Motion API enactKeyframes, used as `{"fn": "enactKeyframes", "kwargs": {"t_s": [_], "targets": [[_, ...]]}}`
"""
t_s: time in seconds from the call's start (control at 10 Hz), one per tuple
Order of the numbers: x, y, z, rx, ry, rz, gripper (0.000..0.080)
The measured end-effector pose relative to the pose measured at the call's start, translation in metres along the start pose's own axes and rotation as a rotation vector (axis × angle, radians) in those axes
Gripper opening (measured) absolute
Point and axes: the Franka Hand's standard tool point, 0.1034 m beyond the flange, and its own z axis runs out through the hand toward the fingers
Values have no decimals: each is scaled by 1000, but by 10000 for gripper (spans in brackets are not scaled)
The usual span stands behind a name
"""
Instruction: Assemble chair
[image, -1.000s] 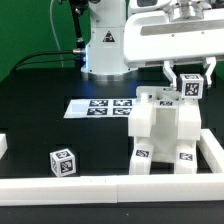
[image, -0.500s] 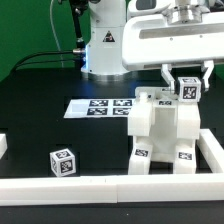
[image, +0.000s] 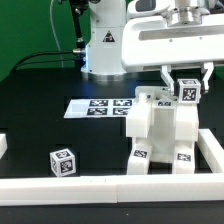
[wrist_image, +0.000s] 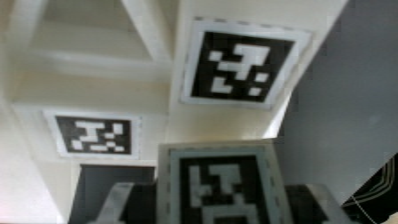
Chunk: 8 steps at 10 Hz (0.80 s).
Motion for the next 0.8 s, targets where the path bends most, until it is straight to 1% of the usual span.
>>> {"fn": "enactKeyframes", "kwargs": {"t_s": [0.2,0.3,0.4,0.5,0.6,0.7,0.8], "targets": [[0,0,0,0,0,0,278],[0,0,0,0,-1,0,458],[0,0,0,0,-1,0,580],[0,0,0,0,-1,0,580],[0,0,0,0,-1,0,635],[-1,0,0,1,-5,0,645],[-4,-1,1,10,-53,7,645]]}}
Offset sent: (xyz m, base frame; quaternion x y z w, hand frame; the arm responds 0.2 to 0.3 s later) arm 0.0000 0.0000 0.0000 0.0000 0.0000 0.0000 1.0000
